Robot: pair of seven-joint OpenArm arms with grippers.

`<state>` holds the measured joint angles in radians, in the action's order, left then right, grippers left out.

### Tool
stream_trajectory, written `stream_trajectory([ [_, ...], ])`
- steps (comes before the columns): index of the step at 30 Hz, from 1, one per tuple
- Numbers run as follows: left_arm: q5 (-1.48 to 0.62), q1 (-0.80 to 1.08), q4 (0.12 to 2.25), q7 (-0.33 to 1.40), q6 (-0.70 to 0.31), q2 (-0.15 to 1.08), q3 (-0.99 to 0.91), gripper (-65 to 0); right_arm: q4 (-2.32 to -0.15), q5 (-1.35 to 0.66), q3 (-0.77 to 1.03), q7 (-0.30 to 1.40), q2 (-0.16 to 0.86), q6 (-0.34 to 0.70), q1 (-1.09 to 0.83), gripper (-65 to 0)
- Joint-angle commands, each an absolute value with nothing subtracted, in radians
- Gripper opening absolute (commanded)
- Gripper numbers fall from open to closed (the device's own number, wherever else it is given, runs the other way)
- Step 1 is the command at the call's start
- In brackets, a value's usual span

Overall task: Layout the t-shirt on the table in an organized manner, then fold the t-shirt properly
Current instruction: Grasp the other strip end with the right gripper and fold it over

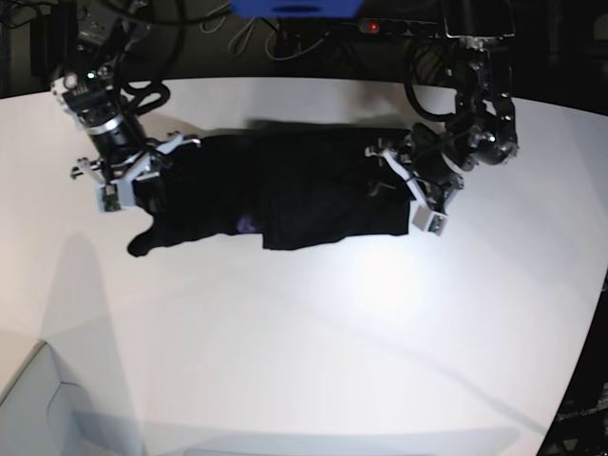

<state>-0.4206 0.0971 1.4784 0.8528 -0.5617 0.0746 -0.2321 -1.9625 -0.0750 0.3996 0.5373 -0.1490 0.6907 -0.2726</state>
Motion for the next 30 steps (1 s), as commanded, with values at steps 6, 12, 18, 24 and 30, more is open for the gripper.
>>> stream_trajectory([
  [6,-0.387,0.101,1.481,0.9,-0.55,0.076,-0.232,-28.2,-1.991,-0.091,0.216,0.516,-0.133,0.698,-0.302,-65.0],
  [12,-0.387,0.094,1.483,0.903,-0.55,0.073,-0.232,-28.2,-1.989,0.041,-0.007,0.516,-0.139,0.698,-0.248,-65.0],
  [18,-0.387,0.093,1.483,0.901,-0.55,0.07,-0.232,-28.2,-1.983,0.114,-0.194,0.529,-0.14,0.698,-0.154,-65.0],
  [24,-0.397,0.093,1.483,0.897,-0.55,0.07,-0.232,-28.2,-1.782,0.114,-0.282,0.516,-0.142,0.698,-0.133,-65.0],
  [30,-0.4,0.102,1.586,0.908,-0.55,0.07,-0.255,-28.2,-1.62,0.113,-0.257,0.397,-0.128,0.698,-0.113,-65.0],
])
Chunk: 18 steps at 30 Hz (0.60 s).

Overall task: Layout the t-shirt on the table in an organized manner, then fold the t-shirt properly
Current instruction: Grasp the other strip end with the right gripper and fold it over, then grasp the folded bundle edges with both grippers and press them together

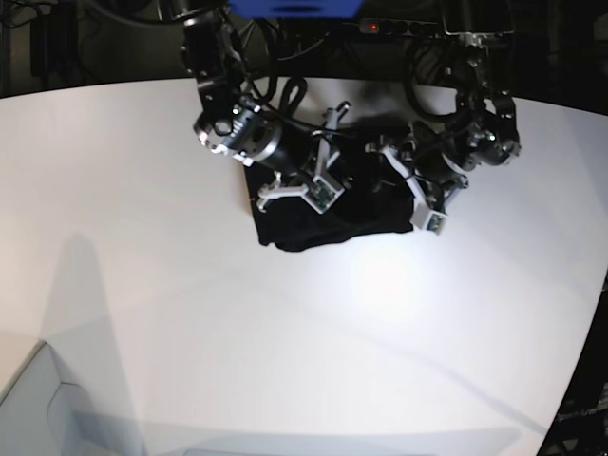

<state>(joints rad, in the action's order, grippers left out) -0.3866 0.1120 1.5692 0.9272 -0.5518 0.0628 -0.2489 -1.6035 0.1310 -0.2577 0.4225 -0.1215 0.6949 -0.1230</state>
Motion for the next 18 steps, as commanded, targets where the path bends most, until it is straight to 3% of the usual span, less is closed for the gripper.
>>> stream_trajectory([
  [1,-0.4,0.105,1.616,0.909,-0.55,0.067,-0.278,-28.2,-1.613,0.113,-0.248,0.384,-0.127,0.698,-0.113,-65.0],
  [9,-0.386,0.157,1.75,0.98,-0.553,0.062,-0.51,-28.1,-1.593,0.113,-0.206,0.372,-0.12,0.698,-0.104,-65.0],
  [16,-0.302,0.113,1.532,0.986,-0.555,0.09,-0.536,-28.6,-1.682,0.113,-0.206,0.375,-0.12,0.698,-0.111,-65.0],
  [18,-0.288,0.099,1.506,0.986,-0.556,0.084,-0.536,-31.4,-1.721,0.113,-0.211,0.378,-0.12,0.698,-0.113,-65.0],
])
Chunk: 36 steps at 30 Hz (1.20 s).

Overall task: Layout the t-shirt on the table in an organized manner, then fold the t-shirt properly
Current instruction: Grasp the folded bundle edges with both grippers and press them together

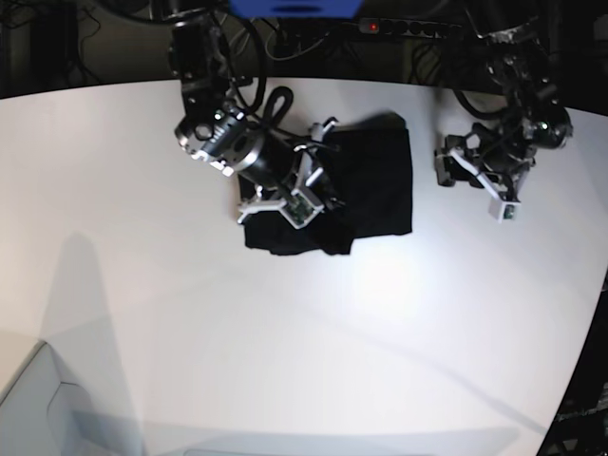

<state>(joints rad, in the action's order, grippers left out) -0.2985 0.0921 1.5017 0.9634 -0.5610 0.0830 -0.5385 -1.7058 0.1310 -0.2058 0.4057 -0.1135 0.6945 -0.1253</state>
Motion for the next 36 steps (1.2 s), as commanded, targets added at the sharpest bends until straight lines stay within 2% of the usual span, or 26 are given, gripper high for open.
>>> stream_trajectory([
  [1,-0.286,0.09,1.5,0.986,-0.556,0.082,-0.536,-34.8,-1.738,0.113,-0.211,0.378,-0.124,0.698,-0.114,-65.0],
  [6,-0.285,0.074,1.483,0.986,-0.552,0.082,-0.446,-61.5,-1.814,0.113,-0.239,0.378,-0.136,0.698,-0.134,-65.0],
  [7,-0.283,0.067,1.483,0.984,-0.552,0.082,-0.426,-65.0,-1.822,0.113,-0.252,0.378,-0.137,0.698,-0.134,-65.0],
  [10,-0.282,0.061,1.471,0.98,-0.55,0.084,-0.378,-63.4,-1.84,0.113,-0.302,0.378,-0.137,0.698,-0.136,-65.0],
  [15,-0.282,0.045,1.411,0.98,-0.55,0.082,-0.358,-64.8,-1.836,0.113,-0.387,0.378,-0.139,0.698,-0.13,-65.0],
  [21,-0.283,0.036,1.386,0.98,-0.55,0.082,-0.361,-64.8,-1.681,0.114,-0.473,0.378,-0.14,0.698,-0.056,-65.0],
  [35,-0.289,0.038,1.386,0.98,-0.555,0.088,-0.367,-64.8,-1.495,0.114,-0.427,0.38,-0.148,0.698,0.044,-64.8],
  [36,-0.291,0.038,1.386,0.98,-0.555,0.087,-0.367,-64.8,-1.495,0.114,-0.412,0.38,-0.15,0.698,0.042,-62.5],
])
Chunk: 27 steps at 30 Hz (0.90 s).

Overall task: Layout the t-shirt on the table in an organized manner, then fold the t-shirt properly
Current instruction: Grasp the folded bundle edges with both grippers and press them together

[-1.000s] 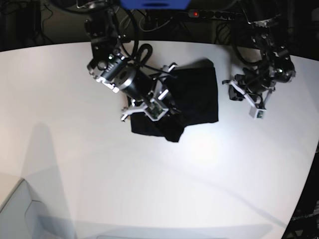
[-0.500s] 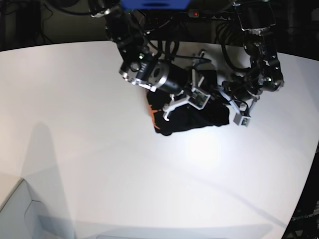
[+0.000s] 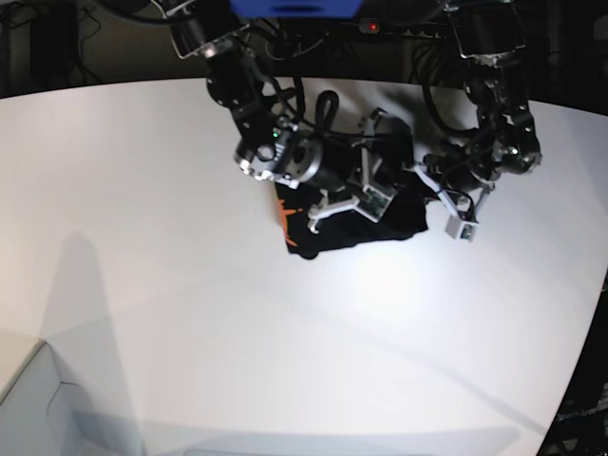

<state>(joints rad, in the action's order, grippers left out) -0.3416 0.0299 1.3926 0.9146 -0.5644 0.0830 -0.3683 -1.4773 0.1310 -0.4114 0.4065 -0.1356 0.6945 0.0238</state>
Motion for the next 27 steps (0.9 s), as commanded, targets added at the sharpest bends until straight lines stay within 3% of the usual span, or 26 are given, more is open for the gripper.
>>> stream_trajectory([
  [1,-0.291,0.038,1.386,0.98,-0.556,0.087,-0.367,-64.8,-1.497,0.114,-0.398,0.38,-0.15,0.698,0.041,-59.7],
  [10,-0.291,0.042,1.386,0.98,-0.558,0.084,-0.367,-64.8,-1.495,0.113,-0.335,0.415,-0.157,0.698,0.038,-31.4],
  [15,-0.292,0.042,1.386,0.98,-0.558,0.084,-0.366,-64.8,-1.515,0.113,-0.398,0.435,-0.157,0.698,0.041,-31.5],
  [27,-0.292,0.039,1.386,0.98,-0.559,0.09,-0.369,-64.8,-1.804,0.113,-0.363,0.429,-0.157,0.698,-0.038,-31.5],
])
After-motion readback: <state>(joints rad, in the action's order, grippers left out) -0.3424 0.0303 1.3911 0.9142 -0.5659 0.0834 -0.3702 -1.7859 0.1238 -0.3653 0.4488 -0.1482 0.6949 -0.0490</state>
